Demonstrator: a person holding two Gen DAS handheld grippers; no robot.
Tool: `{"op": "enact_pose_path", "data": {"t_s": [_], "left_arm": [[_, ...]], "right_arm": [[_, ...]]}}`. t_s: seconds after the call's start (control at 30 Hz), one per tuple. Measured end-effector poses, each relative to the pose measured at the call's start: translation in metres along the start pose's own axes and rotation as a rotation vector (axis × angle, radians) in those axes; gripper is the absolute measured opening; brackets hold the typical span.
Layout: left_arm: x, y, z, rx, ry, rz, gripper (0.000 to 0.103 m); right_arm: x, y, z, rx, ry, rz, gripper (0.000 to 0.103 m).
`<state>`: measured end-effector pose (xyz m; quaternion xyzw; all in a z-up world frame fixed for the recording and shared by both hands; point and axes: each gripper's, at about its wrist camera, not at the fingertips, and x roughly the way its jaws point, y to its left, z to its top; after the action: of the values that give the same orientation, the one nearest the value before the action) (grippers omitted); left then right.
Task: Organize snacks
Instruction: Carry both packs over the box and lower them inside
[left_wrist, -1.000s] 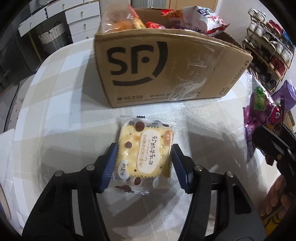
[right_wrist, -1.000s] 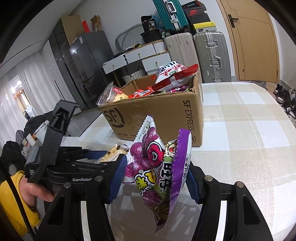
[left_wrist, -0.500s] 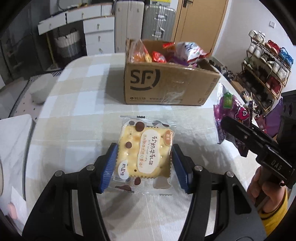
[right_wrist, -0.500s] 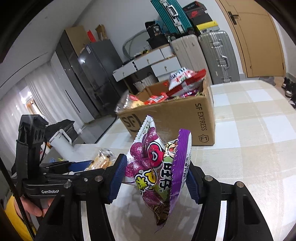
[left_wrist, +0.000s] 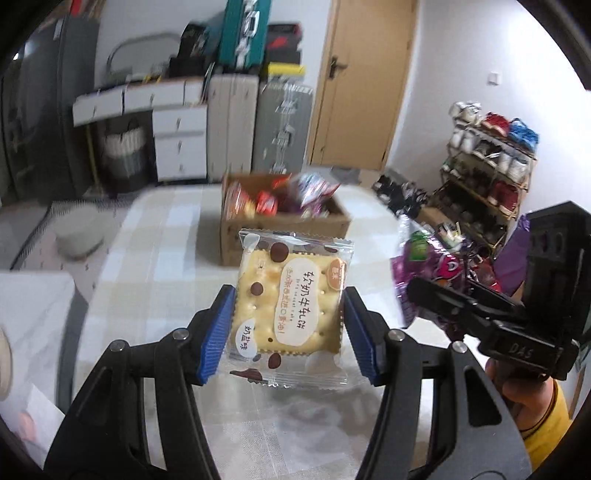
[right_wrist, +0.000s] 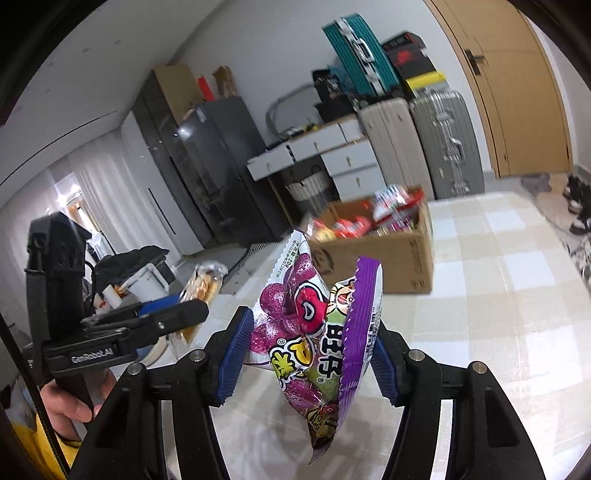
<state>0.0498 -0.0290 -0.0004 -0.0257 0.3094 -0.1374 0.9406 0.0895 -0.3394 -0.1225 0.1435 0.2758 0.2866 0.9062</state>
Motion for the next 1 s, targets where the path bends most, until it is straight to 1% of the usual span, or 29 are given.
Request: {"op": "enact_pose_path", "data": {"t_s": [0.17,0.27,0.33,0.43,0.53,0.67,0.7,0.77,0.87,0.93,1.0], "left_arm": [[-0.051,-0.013,0.014,0.042,-0.100,-0.018,0.056],[-0.072,-0.016,0.019,0.043,-0.133,-0.027,0.056],[-0.083,-0.014,0.020,0.033,-0.143,-0.037,0.056],[-0.089,-0.008,0.025,0.038,-0.128,-0.059,0.056],[-0.092,0.001,0.038,0.039,-0.127,-0.065,0.056],[-0.078,0.020,0.060,0.010,-0.103,-0.080,0.056],[-0.066,0.024,0.069,0.009,-0.098,-0.079,0.056],[-0.054,0.033,0.083,0.006,-0.089,-0.065,0.056],[-0.031,0.048,0.109,-0.013,-0.067,-0.065,0.056],[-0.004,0.059,0.130,-0.030,-0.049,-0.077,0.056],[0.024,0.068,0.153,-0.048,-0.027,-0.072,0.056]], "right_arm": [[-0.023,0.026,0.018,-0.008,-0.040,0.031,0.061],[-0.029,0.036,0.023,0.002,-0.043,0.045,0.061],[-0.030,0.042,0.026,-0.008,-0.042,0.039,0.061],[-0.029,0.049,0.028,-0.020,-0.037,0.039,0.061],[-0.024,0.060,0.036,-0.075,-0.042,0.041,0.061],[-0.013,0.067,0.053,-0.113,-0.047,0.043,0.061],[-0.010,0.066,0.059,-0.117,-0.047,0.042,0.061],[-0.003,0.065,0.074,-0.125,-0.048,0.039,0.061],[0.008,0.059,0.100,-0.132,-0.053,0.027,0.061],[0.017,0.054,0.119,-0.143,-0.055,0.014,0.061],[0.029,0.048,0.140,-0.146,-0.059,-0.001,0.061]]}}
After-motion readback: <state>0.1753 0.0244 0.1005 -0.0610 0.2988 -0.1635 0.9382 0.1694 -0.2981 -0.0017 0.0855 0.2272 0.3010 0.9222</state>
